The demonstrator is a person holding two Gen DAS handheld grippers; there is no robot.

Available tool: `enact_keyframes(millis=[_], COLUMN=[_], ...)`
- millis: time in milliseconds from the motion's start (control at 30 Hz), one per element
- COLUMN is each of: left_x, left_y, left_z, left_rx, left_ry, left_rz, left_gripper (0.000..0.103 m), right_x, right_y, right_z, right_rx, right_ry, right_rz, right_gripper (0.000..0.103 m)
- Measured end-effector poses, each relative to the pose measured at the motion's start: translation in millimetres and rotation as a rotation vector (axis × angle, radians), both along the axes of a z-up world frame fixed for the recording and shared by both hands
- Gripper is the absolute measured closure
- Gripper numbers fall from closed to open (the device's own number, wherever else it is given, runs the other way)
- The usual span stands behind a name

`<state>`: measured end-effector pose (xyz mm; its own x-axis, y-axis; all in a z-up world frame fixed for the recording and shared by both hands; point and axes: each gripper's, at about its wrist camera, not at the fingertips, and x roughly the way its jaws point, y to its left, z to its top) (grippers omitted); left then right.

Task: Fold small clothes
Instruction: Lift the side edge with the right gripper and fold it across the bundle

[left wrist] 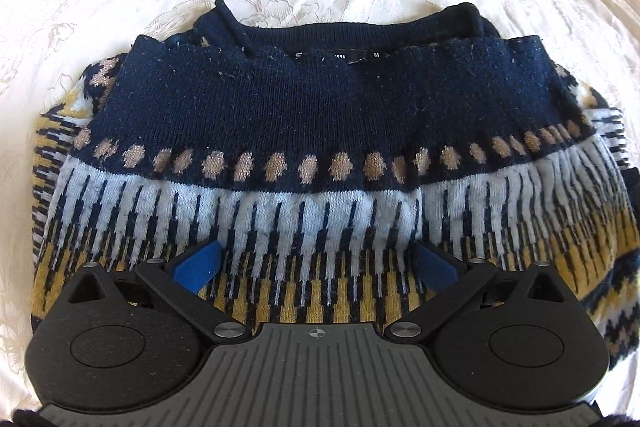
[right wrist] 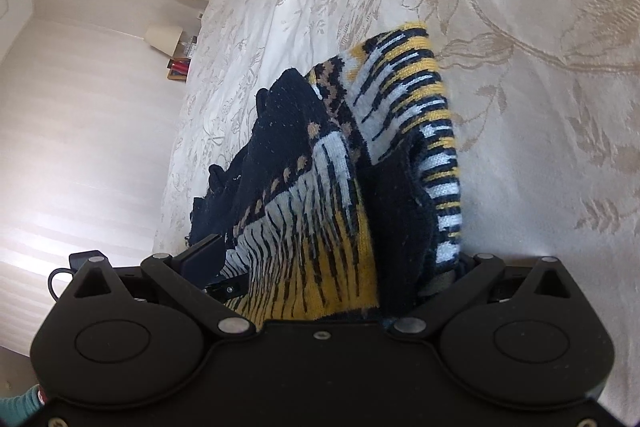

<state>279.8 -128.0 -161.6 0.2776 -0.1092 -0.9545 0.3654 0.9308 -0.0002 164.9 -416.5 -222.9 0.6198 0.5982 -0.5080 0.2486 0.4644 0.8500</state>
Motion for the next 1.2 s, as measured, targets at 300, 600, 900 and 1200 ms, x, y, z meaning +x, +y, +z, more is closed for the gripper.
enact_keyframes(millis=[300,600,900,1200], left_x=[1,-37,-95,-125], left_y=[14,81,186,268], left_z=[10,62,80,79], left_rx=[-0.059,-0.144,-0.173,-0.188], left_ry=[0.021,-0.036,-0.017,0.019], left_rz=[0.008,0.117,0.257,0.297], left_gripper=[0.004,0.014,0.014,0.014], right_x=[13,25,51,93], right_y=[12,55,123,223], right_z=[14,81,139,157], right_rx=[-0.110,-0.359,-0.487,-0.577], right_ry=[0.094,0.097,0.073,0.065], right_rz=[0.035,0.069,0.136,0.256], right_gripper=[0.066,0.066,0.066,0.067])
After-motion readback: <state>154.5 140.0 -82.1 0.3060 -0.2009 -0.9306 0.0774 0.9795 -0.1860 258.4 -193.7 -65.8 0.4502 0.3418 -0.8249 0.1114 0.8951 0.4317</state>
